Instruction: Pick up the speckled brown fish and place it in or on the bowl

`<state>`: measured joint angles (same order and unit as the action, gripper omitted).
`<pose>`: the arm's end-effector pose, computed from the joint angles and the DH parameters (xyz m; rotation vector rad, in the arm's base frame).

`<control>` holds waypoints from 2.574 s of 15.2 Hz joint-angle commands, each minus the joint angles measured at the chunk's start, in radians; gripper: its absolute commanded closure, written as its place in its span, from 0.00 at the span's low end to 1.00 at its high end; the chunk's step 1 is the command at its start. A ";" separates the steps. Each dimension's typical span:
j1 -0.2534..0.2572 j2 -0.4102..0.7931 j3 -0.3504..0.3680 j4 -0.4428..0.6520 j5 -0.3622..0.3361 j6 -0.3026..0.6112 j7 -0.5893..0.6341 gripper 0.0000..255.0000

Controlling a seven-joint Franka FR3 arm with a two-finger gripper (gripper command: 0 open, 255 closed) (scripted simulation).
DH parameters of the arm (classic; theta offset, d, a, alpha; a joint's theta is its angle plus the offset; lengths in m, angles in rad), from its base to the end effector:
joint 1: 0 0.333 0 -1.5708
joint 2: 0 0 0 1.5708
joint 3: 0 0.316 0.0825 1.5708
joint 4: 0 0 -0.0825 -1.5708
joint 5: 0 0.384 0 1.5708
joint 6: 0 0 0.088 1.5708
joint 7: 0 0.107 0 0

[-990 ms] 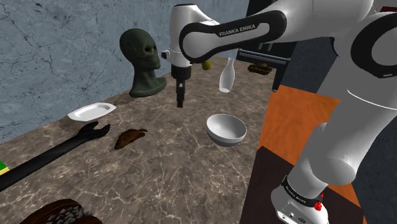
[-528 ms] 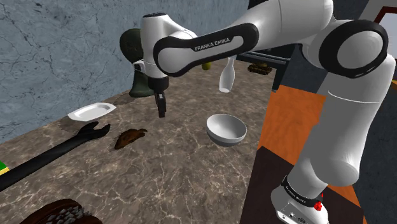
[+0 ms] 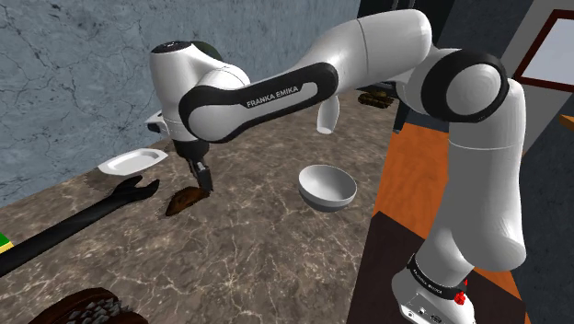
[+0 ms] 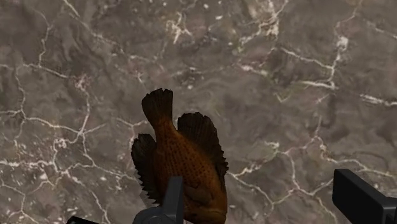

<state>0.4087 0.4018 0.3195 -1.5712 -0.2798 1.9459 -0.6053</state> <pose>0.5295 0.4112 0.4196 2.2851 1.9512 0.0067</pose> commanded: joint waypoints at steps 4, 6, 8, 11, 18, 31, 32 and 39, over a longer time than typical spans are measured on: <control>0.014 0.037 0.002 -0.003 -0.022 0.034 -0.006 0.00; 0.013 0.045 0.000 -0.017 -0.027 0.056 -0.002 0.00; 0.011 0.057 -0.004 -0.034 -0.033 0.084 0.002 0.00; 0.011 0.057 -0.004 -0.034 -0.033 0.084 0.002 0.00; 0.011 0.057 -0.004 -0.034 -0.033 0.084 0.002 1.00; -0.107 0.067 0.009 -0.049 0.053 0.166 -0.190 0.00; -0.136 0.077 0.013 -0.043 0.076 0.180 -0.239 0.00; -0.208 0.149 0.023 -0.018 0.126 0.242 -0.371 0.00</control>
<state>0.1988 0.5387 0.3441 -1.5949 -0.1516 2.1805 -0.9756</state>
